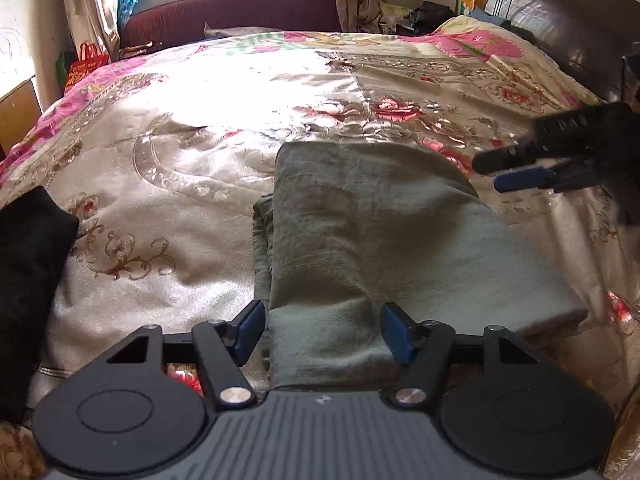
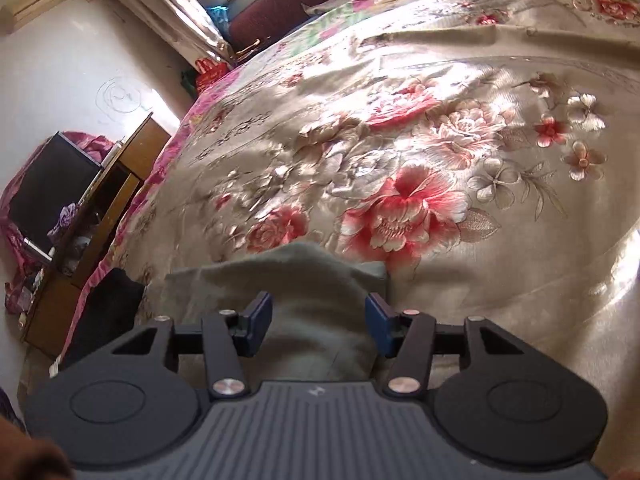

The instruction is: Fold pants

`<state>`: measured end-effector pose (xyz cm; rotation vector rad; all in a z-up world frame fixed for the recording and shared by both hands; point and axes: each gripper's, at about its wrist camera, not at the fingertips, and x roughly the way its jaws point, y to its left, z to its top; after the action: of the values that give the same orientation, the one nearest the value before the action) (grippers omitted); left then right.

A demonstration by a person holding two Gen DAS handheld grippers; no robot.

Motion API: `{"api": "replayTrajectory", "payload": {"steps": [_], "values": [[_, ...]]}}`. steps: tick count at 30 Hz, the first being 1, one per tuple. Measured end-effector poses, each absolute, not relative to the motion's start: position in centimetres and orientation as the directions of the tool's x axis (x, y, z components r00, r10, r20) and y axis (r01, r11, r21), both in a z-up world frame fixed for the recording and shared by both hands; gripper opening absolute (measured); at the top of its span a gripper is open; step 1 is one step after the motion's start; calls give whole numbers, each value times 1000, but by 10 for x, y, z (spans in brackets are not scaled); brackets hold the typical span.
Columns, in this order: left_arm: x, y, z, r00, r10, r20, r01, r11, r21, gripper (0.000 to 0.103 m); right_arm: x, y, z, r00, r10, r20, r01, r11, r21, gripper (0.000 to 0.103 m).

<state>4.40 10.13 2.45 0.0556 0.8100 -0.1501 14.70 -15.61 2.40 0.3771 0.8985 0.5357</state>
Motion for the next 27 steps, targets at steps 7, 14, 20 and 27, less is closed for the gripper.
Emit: {"api": "replayTrajectory", "payload": {"steps": [7, 14, 20, 27], "values": [[44, 81, 12, 645, -42, -763, 168, 982, 88, 78, 77, -127, -3, 420, 526, -740, -349, 846, 403, 57], [16, 66, 29, 669, -17, -743, 151, 982, 113, 80, 59, -141, 21, 513, 516, -686, -290, 856, 428, 57], [10, 49, 31, 673, 6, -740, 121, 986, 117, 81, 43, -144, 15, 535, 498, -682, -219, 862, 457, 58], [1, 38, 36, 688, 5, -726, 118, 986, 119, 88, 30, -137, 19, 554, 485, -677, -247, 872, 423, 61]]}}
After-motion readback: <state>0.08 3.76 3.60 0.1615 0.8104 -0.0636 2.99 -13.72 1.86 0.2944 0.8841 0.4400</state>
